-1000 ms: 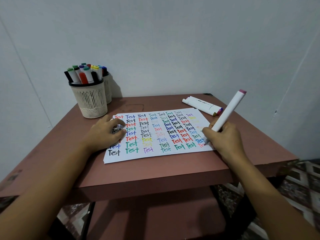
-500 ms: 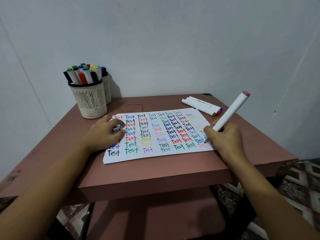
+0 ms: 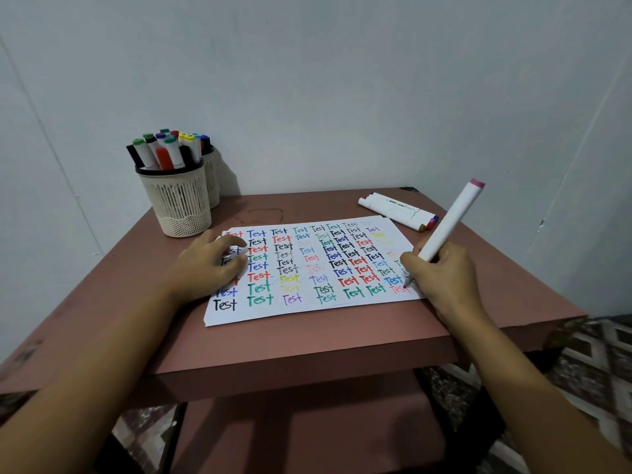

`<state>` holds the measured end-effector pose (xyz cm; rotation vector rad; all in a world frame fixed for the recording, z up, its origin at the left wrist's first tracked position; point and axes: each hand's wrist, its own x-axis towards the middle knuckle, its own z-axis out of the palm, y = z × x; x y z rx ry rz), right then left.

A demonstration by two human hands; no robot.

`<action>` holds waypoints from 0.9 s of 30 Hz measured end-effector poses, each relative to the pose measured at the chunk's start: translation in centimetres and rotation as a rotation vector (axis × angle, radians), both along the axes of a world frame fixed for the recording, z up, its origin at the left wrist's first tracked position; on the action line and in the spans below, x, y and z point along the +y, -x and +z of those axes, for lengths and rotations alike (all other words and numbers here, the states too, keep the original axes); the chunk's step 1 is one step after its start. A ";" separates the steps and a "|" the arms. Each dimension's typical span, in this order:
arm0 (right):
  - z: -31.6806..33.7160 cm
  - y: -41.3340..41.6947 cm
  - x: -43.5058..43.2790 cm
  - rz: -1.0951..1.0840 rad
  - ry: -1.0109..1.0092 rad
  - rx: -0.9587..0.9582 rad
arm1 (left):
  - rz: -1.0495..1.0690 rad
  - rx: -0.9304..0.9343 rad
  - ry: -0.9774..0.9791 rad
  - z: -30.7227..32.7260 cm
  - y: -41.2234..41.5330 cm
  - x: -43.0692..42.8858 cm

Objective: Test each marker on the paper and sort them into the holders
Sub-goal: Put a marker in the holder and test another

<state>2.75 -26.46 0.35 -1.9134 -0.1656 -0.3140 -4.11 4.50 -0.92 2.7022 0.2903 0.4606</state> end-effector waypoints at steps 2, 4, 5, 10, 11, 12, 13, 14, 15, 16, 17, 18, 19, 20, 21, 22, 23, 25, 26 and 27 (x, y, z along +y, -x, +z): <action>0.0 0.1 0.0 -0.018 0.024 -0.020 | 0.019 -0.026 0.041 0.0 -0.1 -0.1; -0.1 0.0 0.0 -0.031 0.020 -0.023 | 0.041 -0.091 0.120 0.1 -0.3 -0.3; -0.1 0.0 0.0 -0.032 -0.001 -0.015 | 0.061 -0.127 0.161 0.3 -0.3 -0.4; 0.1 0.3 -0.1 -0.041 -0.101 -0.024 | 0.088 -0.226 0.181 0.4 -0.2 -0.7; 0.2 0.4 0.0 -0.035 -0.110 -0.041 | 0.068 -0.258 0.161 0.4 -0.2 -0.8; 0.5 0.4 0.2 -0.020 -0.130 -0.056 | 0.045 -0.292 0.134 0.5 -0.2 -0.8; 0.9 0.3 0.5 0.010 -0.162 -0.063 | 0.018 -0.323 0.098 0.5 -0.1 -0.9; 1.3 0.1 1.0 0.053 -0.200 -0.056 | -0.009 -0.348 0.061 0.6 -0.1 -1.0; 1.7 -0.2 1.6 0.109 -0.240 -0.034 | -0.039 -0.373 0.030 0.6 -0.1 -1.0; 2.1 -0.4 2.4 0.167 -0.281 -0.003 | -0.067 -0.391 0.008 0.6 -0.2 -1.0; 2.5 -0.8 3.2 0.221 -0.315 0.026 | -0.093 -0.399 -0.009 0.6 -0.2 -1.0; 2.7 -1.1 4.2 0.267 -0.336 0.047 | -0.114 -0.397 -0.020 0.6 -0.3 -1.1; 2.8 -1.3 5.1 0.307 -0.348 0.063 | -0.136 -0.394 -0.022 0.5 -0.3 -1.1; 3.0 -1.5 6.0 0.342 -0.358 0.078 | -0.159 -0.390 -0.019 0.5 -0.3 -1.1; 3.0 -1.6 6.9 0.371 -0.370 0.095 | -0.182 -0.385 -0.013 0.4 -0.3 -1.2; 3.1 -1.8 7.8 0.397 -0.385 0.113 | -0.196 -0.380 -0.010 0.4 -0.3 -1.3; 3.2 -1.8 8.7 0.420 -0.409 0.138 | -0.206 -0.377 -0.005 0.4 -0.3 -1.4; 3.4 -1.9 10.3 0.473 -0.470 0.196 | -0.199 -0.367 0.041 0.4 -0.4 -1.6; 3.4 -1.8 10.9 0.506 -0.495 0.217 | -0.185 -0.354 0.081 0.4 -0.5 -1.8; 3.4 -1.8 11.6 0.546 -0.508 0.227 | -0.170 -0.340 0.113 0.5 -0.5 -1.7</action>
